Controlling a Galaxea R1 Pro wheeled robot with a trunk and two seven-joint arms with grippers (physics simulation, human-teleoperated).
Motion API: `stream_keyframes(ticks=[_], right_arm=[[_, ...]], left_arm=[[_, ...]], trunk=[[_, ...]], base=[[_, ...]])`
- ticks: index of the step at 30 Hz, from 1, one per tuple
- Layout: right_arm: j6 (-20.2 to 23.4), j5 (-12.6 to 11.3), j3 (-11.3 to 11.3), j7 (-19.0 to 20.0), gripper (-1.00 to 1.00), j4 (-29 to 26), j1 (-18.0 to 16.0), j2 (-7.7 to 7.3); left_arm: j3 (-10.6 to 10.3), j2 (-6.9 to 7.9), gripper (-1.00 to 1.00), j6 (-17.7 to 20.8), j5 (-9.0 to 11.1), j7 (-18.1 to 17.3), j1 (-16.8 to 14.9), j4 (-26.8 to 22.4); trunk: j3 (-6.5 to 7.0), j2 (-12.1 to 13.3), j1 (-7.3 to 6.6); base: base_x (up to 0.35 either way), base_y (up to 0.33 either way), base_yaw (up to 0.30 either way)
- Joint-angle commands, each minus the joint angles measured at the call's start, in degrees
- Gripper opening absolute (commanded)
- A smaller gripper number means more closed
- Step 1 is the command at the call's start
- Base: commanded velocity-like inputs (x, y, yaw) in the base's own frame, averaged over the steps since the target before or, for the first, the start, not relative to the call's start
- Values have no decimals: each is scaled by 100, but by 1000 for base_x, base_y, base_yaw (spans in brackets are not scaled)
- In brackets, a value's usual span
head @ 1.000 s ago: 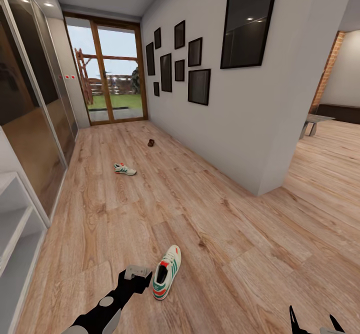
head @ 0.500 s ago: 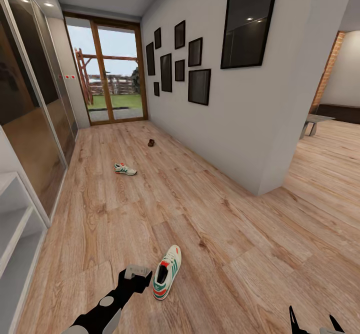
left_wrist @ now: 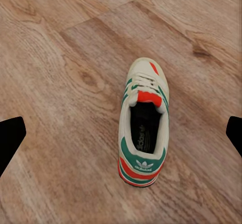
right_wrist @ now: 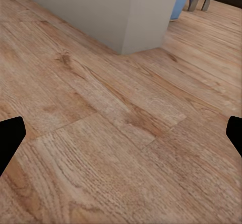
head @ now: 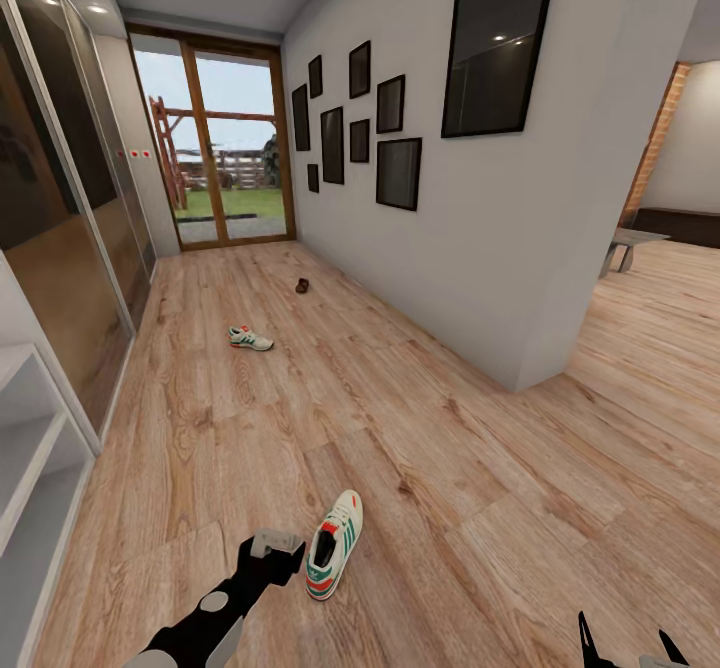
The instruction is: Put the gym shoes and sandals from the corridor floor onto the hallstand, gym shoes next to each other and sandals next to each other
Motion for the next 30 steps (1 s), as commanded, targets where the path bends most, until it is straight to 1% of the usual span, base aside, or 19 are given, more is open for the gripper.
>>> stream_keyframes(ticks=[1, 6, 8, 11, 13, 16, 19, 24, 30], right_arm=[[-10, -9, 6, -18, 100, -3, 2, -2], [-10, -9, 6, -18, 100, -3, 2, 0], [-10, -9, 6, -21, 100, -3, 2, 2], [-10, -9, 6, -19, 100, -3, 2, 2], [-10, -9, 8, -18, 100, -3, 2, 1], [-10, -9, 9, -18, 100, -3, 0, 0], [-9, -9, 9, -19, 100, -3, -1, -2], [-4, -16, 7, -23, 100, -3, -15, 2], [-3, -22, 6, -27, 100, -1, -34, 11]], left_arm=[[-31, -5, 100, -26, -9, 1, -5, 6], [-59, -42, 100, -34, -25, -10, -13, 6], [-63, -80, 100, -28, -22, -16, -49, 0], [-54, -90, 100, -36, -15, -20, -117, -27], [-24, -81, 100, -123, -1, -18, -251, -150], [27, -105, 100, -306, 28, 5, -299, -212], [57, -114, 100, -360, 55, 11, -309, -224], [175, -134, 100, -487, 180, 24, -333, -246], [233, -139, 100, -527, 233, 30, -343, -232]], trunk=[[-4, -2, -1], [-4, -2, -1], [-4, -2, -1], [-4, -2, -1], [-4, -2, -1], [-4, -2, -1], [-4, -2, -1], [-4, -2, -1], [-4, -2, -1]], base=[[0, 0, 0], [0, 0, 0], [0, 0, 0], [0, 0, 0], [0, 0, 0], [0, 0, 0], [0, 0, 0], [0, 0, 0], [0, 0, 0]])
